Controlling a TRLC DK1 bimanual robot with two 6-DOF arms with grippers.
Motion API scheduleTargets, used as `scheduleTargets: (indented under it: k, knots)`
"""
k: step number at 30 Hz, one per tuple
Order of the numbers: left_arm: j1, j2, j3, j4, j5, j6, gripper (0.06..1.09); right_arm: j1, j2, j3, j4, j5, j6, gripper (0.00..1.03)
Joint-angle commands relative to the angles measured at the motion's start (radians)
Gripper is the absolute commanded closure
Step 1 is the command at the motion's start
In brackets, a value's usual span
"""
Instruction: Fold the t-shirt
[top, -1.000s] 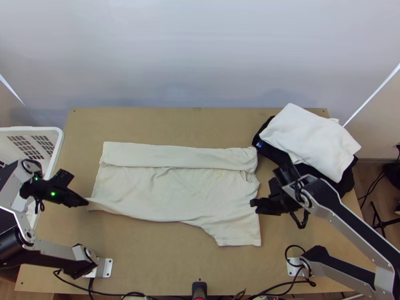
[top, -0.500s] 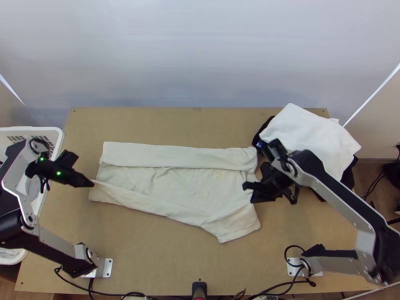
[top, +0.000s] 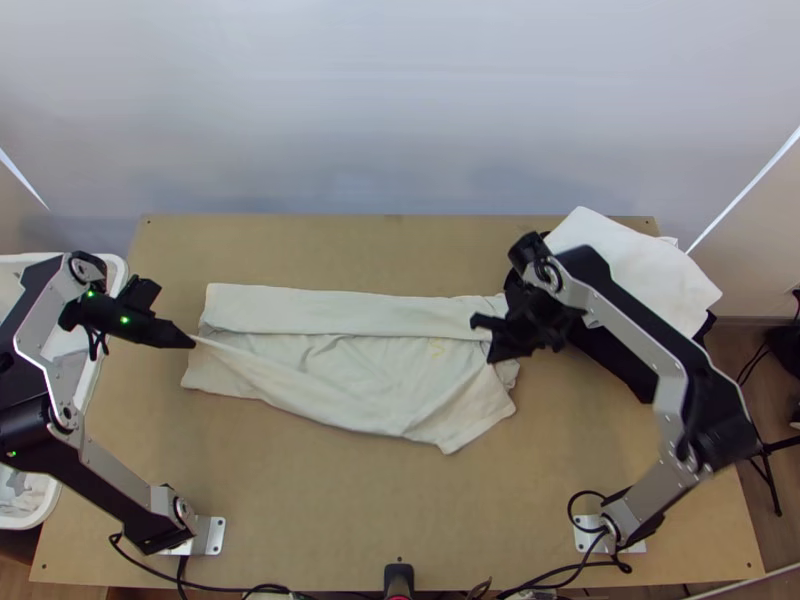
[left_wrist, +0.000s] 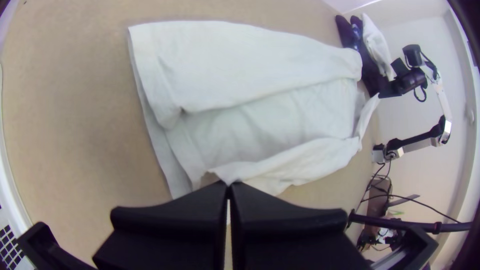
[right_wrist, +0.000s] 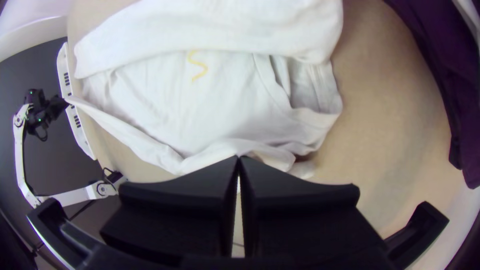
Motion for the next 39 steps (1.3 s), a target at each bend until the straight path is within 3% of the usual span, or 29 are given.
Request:
scheduleTargets:
  k: [1,20,27,33,39]
  knots:
    - [0.004,0.060,0.081,0.001,0.023,-0.040,1.05,-0.046,0.168,0.173,-0.012,0.000,-0.016,1.00]
    - [0.011,0.266,0.387,0.003,0.080,-0.219,1.05,-0.125,0.454,0.587,-0.047,0.074,0.007,1.00]
    - [0.012,0.302,0.436,0.001,0.100,-0.244,1.05,-0.159,0.479,0.638,-0.052,0.101,0.012,1.00]
    - [0.015,0.276,0.440,-0.074,0.121,-0.203,1.05,-0.152,0.419,0.669,-0.173,0.092,-0.034,1.00]
    - [0.009,0.083,0.325,-0.155,0.179,-0.121,1.05,-0.095,0.214,0.538,-0.191,0.071,-0.065,1.00]
